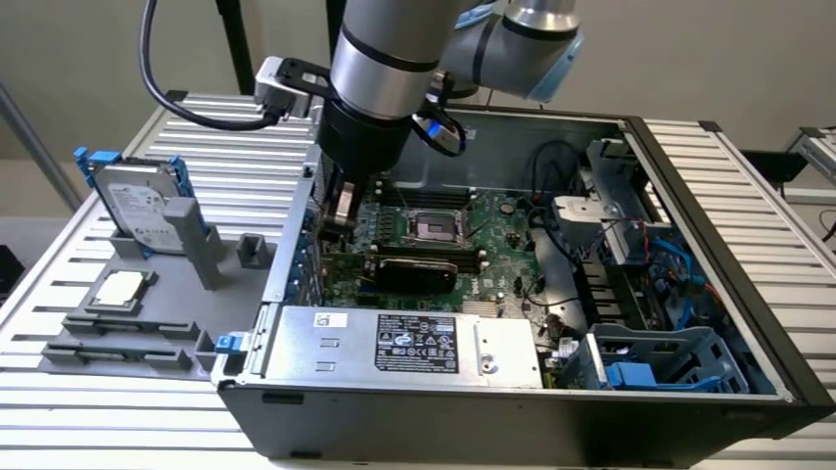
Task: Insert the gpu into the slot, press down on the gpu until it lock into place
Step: 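Insert the gpu into the slot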
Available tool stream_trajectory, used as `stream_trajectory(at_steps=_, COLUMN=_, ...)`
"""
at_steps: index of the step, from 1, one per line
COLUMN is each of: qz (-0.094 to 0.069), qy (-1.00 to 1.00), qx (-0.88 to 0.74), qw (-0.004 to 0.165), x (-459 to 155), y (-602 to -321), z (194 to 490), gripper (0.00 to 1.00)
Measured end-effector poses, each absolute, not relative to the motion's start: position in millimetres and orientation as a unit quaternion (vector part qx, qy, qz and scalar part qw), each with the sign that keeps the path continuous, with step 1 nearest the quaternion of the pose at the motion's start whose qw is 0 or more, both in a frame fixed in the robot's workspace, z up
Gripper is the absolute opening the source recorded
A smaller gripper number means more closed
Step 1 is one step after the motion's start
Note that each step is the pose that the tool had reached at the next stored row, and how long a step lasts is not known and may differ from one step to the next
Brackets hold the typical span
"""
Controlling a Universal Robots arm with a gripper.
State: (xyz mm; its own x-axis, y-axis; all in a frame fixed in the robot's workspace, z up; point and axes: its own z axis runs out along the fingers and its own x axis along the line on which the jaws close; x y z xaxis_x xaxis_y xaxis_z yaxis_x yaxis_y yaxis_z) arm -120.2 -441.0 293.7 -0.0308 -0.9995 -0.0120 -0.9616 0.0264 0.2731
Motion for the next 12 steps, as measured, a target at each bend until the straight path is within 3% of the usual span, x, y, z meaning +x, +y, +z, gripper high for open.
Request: stream_trajectory(at_steps=12, qz=-0.107, qy=-0.713, qx=0.686, qw=0.095, x=-121.4, y=-440.8, z=297.6, gripper=0.11)
